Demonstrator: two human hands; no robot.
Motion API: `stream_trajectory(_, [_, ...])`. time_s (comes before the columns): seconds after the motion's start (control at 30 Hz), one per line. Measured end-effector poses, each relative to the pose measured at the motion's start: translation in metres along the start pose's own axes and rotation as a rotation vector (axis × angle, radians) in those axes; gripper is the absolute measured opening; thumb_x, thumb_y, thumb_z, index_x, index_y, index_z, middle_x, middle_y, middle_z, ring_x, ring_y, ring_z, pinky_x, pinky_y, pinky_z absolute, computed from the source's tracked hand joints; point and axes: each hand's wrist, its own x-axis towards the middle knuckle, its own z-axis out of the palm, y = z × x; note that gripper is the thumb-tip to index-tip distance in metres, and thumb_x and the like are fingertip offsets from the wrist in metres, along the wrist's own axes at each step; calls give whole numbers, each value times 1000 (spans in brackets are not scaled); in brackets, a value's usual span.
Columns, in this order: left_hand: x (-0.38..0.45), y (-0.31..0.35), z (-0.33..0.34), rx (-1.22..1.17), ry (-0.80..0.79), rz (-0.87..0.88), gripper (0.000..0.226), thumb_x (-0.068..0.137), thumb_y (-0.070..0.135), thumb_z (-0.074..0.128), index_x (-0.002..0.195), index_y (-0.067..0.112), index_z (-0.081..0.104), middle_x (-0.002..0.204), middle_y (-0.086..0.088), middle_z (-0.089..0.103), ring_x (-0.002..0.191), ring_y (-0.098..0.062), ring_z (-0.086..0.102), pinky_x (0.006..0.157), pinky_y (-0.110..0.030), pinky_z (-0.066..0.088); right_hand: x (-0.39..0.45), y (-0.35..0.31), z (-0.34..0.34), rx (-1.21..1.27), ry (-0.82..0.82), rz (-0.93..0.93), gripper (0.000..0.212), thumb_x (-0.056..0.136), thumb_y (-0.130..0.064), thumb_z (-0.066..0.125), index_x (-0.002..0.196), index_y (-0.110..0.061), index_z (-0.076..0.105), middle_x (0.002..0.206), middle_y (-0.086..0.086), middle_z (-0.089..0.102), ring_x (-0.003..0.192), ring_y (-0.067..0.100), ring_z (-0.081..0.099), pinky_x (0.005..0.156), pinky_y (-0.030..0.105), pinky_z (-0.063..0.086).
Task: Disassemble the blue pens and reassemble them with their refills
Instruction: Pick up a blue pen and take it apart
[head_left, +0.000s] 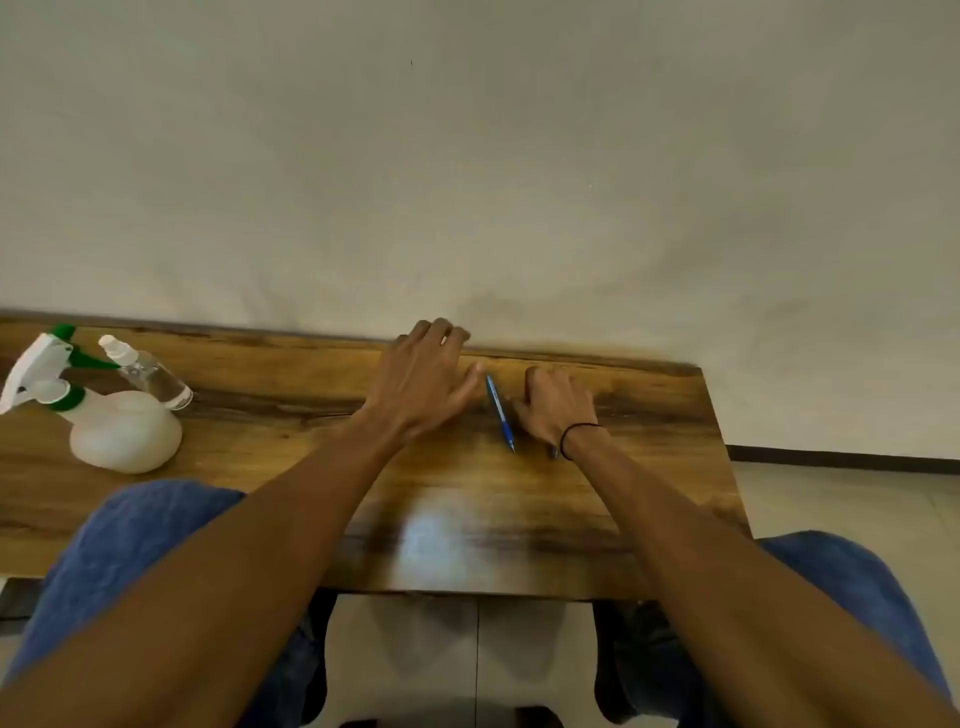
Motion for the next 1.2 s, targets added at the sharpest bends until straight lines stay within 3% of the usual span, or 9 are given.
stream_trajectory(0.07, [5,0,5,-23,3,-107,37,101,42,51,109,14,73,109,-7,73,90,-26,70,65,-35,49,7,-6,8,50,-67,23,43,96,-53,63,103,-11,61,109,16,67,102,38,63,77,44,51])
stream_trajectory(0.2, [9,7,14,-24,-151,-214,36,98,43,52,92,15,73,90,-7,73,77,-28,69,68,-41,58,15,-18,16,134,-166,43,34,94,-39,71,106,-10,61,115,18,65,108,39,62,85,46,51])
stream_trajectory(0.27, [12,7,13,-41,-240,-253,38,97,48,54,91,15,72,88,-7,72,82,-29,70,72,-42,59,20,-19,11,162,-201,25,22,92,-30,71,89,-12,57,103,17,67,97,36,64,81,44,53])
stream_trajectory(0.37, [22,8,10,-177,-351,-430,39,95,53,59,101,18,75,94,-4,73,95,-29,70,76,-38,56,24,-21,-5,247,-192,29,28,85,-24,75,66,-9,60,72,14,66,72,30,64,65,41,52])
stream_trajectory(0.47, [31,11,5,-499,-464,-570,43,100,53,59,115,17,76,100,-1,73,101,-25,72,85,-38,57,13,-24,-26,404,-108,6,27,82,-22,76,63,-4,67,63,11,70,60,22,66,58,38,53])
stream_trajectory(0.6, [33,23,-8,-792,-403,-411,30,106,35,59,123,14,73,115,-6,77,104,-22,74,89,-42,63,-6,-32,-49,534,-37,-107,8,86,-15,74,79,-11,72,67,0,72,65,14,71,63,36,62])
stream_trajectory(0.73, [31,23,-17,-724,-253,-317,24,106,27,62,121,15,75,111,-4,79,107,-20,74,92,-46,62,1,-27,-72,669,-109,-105,9,90,-11,77,94,-3,74,77,9,77,72,23,77,69,35,65])
stream_trajectory(0.9, [31,18,-16,-674,-260,-280,23,107,27,59,123,16,71,103,-7,79,88,-19,77,84,-48,64,5,-16,-91,1011,-122,-119,22,97,0,68,118,-2,62,88,18,77,78,28,80,69,42,66])
stream_trajectory(1.2, [30,20,-12,-537,-289,-180,13,107,26,57,114,22,67,90,6,80,87,-15,75,80,-46,63,12,-16,-86,894,-26,-184,8,104,-10,60,102,-3,61,83,17,76,67,27,79,63,45,66])
